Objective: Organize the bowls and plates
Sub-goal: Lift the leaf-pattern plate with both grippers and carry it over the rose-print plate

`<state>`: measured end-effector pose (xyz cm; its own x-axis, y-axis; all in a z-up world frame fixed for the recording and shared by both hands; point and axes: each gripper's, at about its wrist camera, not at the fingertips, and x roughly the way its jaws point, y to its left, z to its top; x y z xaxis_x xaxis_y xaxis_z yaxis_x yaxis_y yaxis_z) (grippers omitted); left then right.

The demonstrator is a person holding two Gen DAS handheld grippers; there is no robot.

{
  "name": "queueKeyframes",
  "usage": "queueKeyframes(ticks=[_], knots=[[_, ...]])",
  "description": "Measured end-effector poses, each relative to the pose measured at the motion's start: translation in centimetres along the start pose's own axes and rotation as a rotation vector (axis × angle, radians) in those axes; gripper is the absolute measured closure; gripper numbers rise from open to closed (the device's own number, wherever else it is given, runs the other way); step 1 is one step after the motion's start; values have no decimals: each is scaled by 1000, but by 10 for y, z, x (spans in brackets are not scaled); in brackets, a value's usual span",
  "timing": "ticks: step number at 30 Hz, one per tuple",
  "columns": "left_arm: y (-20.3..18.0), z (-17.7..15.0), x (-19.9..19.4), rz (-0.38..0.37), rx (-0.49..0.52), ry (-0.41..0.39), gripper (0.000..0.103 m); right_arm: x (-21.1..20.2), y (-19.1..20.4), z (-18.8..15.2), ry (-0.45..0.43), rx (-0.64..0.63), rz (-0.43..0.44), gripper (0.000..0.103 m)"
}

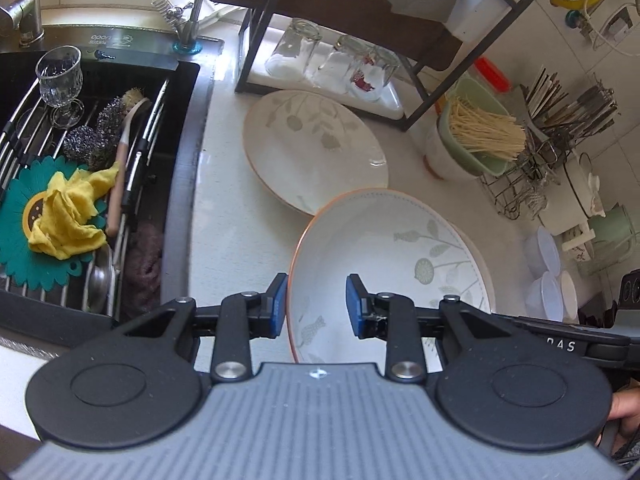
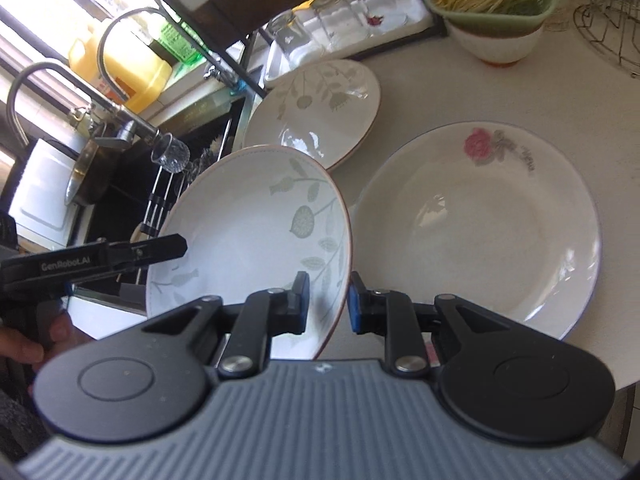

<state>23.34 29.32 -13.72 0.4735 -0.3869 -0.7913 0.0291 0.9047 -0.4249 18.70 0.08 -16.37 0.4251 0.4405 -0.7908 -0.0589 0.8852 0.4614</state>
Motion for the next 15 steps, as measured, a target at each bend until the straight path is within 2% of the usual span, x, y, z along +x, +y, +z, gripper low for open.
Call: queueKeyframes(ticks=[8,15], knots=[[-39,-14,17,-13,-19,-14,69,-26,-37,13,-53,-36,12,80],[-60,-19,37,-3,-18,1,69,-27,-69,10,-46,-23,-6,80]])
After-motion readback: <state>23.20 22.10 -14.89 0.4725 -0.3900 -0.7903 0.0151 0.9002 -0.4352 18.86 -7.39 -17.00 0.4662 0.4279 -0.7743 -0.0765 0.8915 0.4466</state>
